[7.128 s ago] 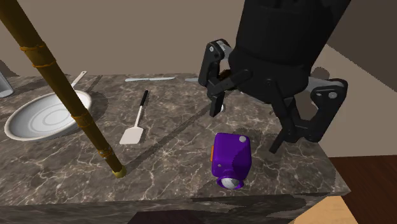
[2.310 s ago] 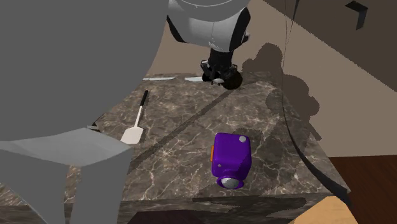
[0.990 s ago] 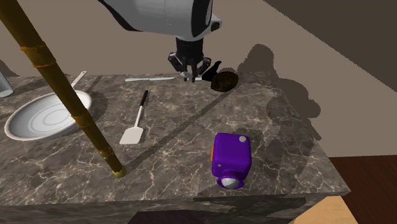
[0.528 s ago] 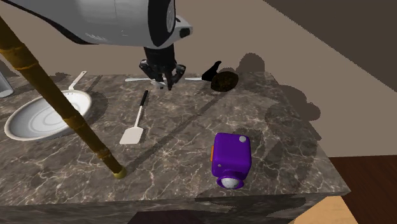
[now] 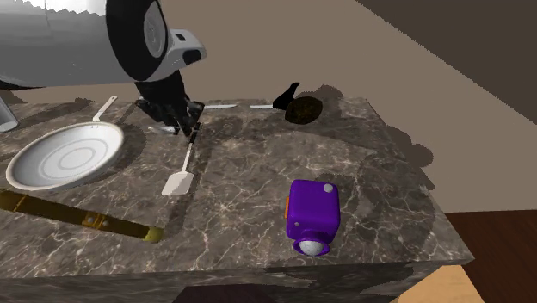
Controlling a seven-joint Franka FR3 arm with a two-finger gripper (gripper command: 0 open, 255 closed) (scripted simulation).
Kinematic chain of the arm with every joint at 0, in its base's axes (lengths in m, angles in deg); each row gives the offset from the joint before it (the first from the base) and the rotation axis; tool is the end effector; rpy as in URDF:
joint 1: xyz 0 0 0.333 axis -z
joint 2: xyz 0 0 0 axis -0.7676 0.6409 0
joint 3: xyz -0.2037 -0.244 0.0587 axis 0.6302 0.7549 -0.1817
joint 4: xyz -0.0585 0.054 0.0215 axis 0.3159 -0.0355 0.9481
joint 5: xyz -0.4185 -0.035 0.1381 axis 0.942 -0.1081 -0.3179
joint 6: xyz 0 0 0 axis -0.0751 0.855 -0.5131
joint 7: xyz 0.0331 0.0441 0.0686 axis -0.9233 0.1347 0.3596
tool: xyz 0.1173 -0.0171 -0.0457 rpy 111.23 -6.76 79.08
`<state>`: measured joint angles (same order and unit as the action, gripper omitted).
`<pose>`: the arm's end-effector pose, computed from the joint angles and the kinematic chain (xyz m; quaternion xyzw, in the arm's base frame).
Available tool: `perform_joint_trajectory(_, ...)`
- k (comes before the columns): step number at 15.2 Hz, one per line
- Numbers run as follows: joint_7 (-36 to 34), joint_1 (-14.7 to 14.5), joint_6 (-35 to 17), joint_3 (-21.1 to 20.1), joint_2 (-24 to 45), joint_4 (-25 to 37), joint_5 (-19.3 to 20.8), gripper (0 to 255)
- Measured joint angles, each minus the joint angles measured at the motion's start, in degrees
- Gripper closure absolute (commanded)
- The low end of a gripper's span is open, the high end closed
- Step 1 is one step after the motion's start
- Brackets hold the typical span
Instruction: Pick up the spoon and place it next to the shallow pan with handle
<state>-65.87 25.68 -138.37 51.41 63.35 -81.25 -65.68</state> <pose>0.3506 0.3915 0.4063 -0.9674 -0.2221 -0.1021 0.0663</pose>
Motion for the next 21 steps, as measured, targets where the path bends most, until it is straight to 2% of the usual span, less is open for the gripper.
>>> perform_joint_trajectory(5, -6.13, -3.31, 1.41, -4.14, -4.85, -2.73, -1.83, 255)
perform_joint_trajectory(14, -19.29, -8.30, 2.43, -13.93, -8.09, -3.64, -3.81, 255)
perform_joint_trajectory(21, -22.06, -8.18, -2.24, -16.94, -6.03, -6.24, -3.39, 255)
